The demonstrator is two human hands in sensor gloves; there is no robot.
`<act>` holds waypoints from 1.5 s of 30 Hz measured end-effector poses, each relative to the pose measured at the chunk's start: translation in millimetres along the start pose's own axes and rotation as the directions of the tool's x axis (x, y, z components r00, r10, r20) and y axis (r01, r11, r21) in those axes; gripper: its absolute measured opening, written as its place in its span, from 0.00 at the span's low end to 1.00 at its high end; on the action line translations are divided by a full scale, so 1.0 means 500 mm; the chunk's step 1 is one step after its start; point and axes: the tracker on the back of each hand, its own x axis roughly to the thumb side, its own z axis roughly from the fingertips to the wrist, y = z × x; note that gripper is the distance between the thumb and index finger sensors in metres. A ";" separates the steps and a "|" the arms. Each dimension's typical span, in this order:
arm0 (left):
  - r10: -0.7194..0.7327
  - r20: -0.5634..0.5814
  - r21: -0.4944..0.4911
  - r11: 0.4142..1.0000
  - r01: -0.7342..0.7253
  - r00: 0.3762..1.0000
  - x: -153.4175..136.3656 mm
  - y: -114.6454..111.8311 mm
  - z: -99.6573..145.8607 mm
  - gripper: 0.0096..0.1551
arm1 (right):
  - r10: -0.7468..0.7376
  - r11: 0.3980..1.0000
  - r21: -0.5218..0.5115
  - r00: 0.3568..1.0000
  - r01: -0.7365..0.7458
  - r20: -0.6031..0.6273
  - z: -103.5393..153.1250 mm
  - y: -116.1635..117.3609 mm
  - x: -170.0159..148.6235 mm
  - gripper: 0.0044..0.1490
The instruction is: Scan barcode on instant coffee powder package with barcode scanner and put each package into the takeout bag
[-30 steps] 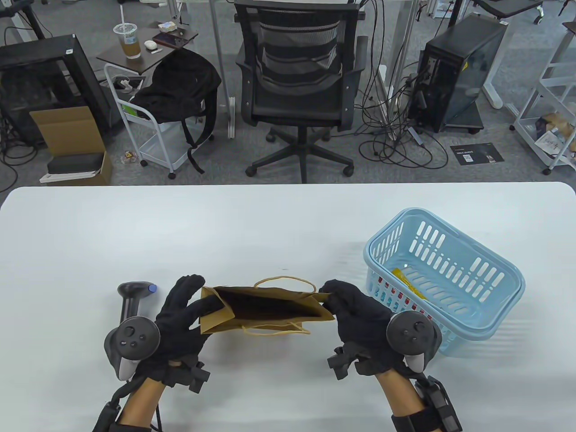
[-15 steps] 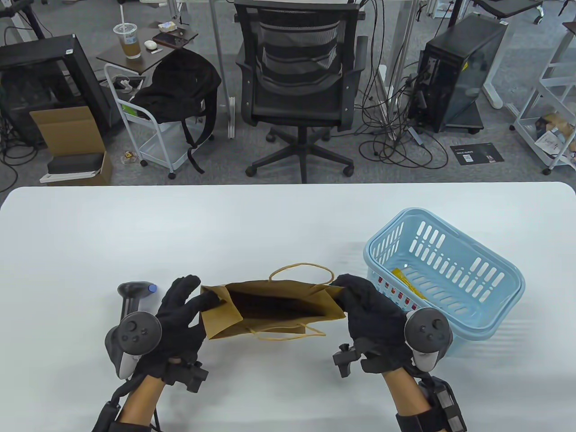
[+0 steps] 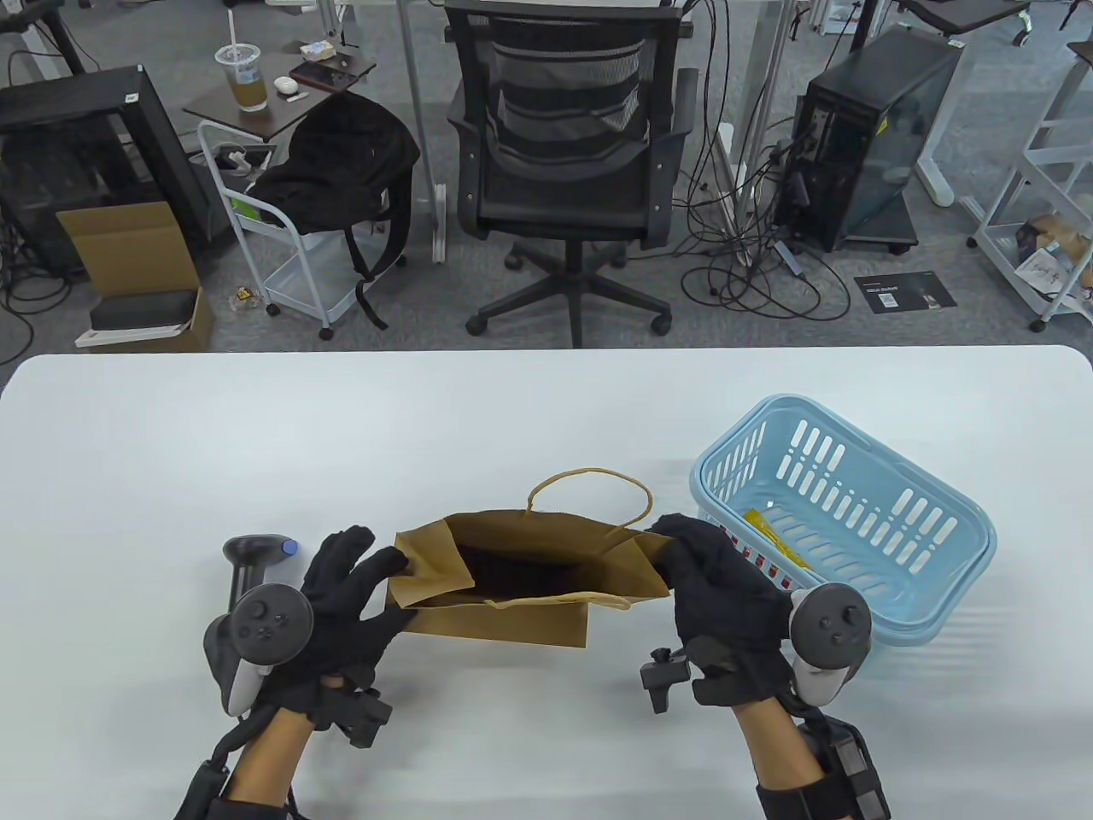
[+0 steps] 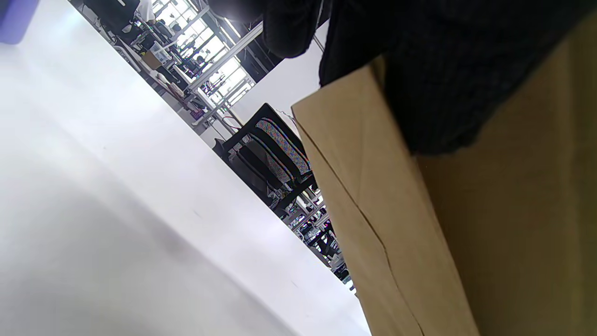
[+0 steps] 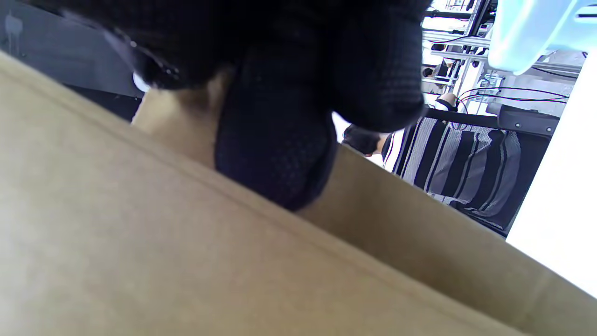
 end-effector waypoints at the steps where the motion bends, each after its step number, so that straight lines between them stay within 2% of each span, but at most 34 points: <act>1: 0.011 0.006 0.005 1.000 -0.011 1.000 0.001 0.000 0.000 0.40 | -0.008 1.000 -0.007 1.000 0.008 -0.005 -0.001 -0.002 -0.001 0.25; 5: 0.037 0.025 0.034 0.999 -0.038 0.999 0.006 0.005 0.002 0.36 | -0.037 0.999 -0.028 0.999 0.036 -0.025 -0.001 -0.008 -0.003 0.25; 8: 0.092 0.064 0.084 0.992 -0.097 0.994 0.011 0.013 0.006 0.30 | -0.071 0.997 -0.047 0.996 0.069 -0.045 -0.002 -0.012 -0.006 0.25; 12: 0.169 0.134 0.166 0.968 -0.190 0.976 0.017 0.043 0.011 0.22 | -0.144 0.985 -0.104 0.986 0.135 -0.089 -0.002 -0.024 -0.005 0.25; 14: 0.382 0.169 0.112 0.908 -0.403 0.909 0.007 0.080 0.003 0.20 | -0.107 0.986 -0.135 0.991 0.095 -0.086 -0.003 -0.041 0.008 0.25; 16: 0.597 0.145 0.000 0.797 -0.604 0.789 -0.020 0.113 -0.004 0.20 | -0.003 0.979 -0.202 0.998 -0.010 -0.064 -0.008 -0.069 0.021 0.25; 17: 0.678 0.162 -0.005 0.727 -0.687 0.717 -0.027 0.121 -0.005 0.20 | 0.031 0.981 -0.189 0.997 -0.044 -0.074 -0.008 -0.073 0.026 0.25; 18: 0.696 0.150 0.018 0.709 -0.705 0.703 -0.031 0.123 -0.004 0.20 | 0.041 0.978 -0.200 0.997 -0.054 -0.072 -0.007 -0.073 0.026 0.25; 20: 0.661 0.151 0.023 0.741 -0.671 0.735 -0.034 0.117 -0.001 0.20 | 0.004 0.981 -0.195 0.995 -0.023 -0.100 -0.006 -0.061 0.014 0.25; 23: 0.666 0.154 0.047 0.733 -0.679 0.730 -0.032 0.107 0.000 0.20 | 0.016 0.987 -0.156 0.991 -0.037 -0.133 -0.011 -0.060 -0.001 0.27; 26: 0.683 0.160 0.076 0.712 -0.698 0.713 -0.030 0.099 0.000 0.20 | 0.029 0.990 -0.132 0.988 -0.050 -0.152 -0.009 -0.049 -0.003 0.43; 30: 0.645 0.172 0.113 0.738 -0.665 0.745 -0.023 0.095 0.004 0.20 | 0.261 0.957 -0.100 0.959 -0.272 -0.106 0.007 -0.009 0.011 0.54; 32: 0.603 0.176 0.170 0.760 -0.627 0.778 -0.017 0.095 0.011 0.20 | 0.317 0.944 -0.076 0.947 -0.320 -0.057 0.020 0.021 0.018 0.58; 33: 0.575 0.185 0.210 0.769 -0.604 0.797 -0.015 0.096 0.013 0.20 | 0.310 0.949 -0.046 0.950 -0.311 -0.027 0.027 0.039 0.023 0.57; 34: 0.570 0.183 0.211 0.773 -0.598 0.801 -0.015 0.096 0.014 0.20 | 0.316 0.947 -0.050 0.948 -0.318 -0.045 0.039 0.053 0.027 0.61; 37: 0.573 0.183 0.246 0.760 -0.601 0.799 -0.014 0.096 0.017 0.20 | 0.369 0.929 -0.033 0.929 -0.369 -0.017 0.052 0.075 0.040 0.63; 39: 0.572 0.180 0.243 0.762 -0.600 0.800 -0.017 0.095 0.017 0.20 | 0.389 0.921 -0.007 0.921 -0.389 0.004 0.054 0.087 0.043 0.58; 45: 0.568 0.191 0.241 0.764 -0.599 0.801 -0.007 0.082 0.019 0.20 | 0.406 0.893 0.247 0.910 -0.376 -0.082 0.067 0.142 0.002 0.41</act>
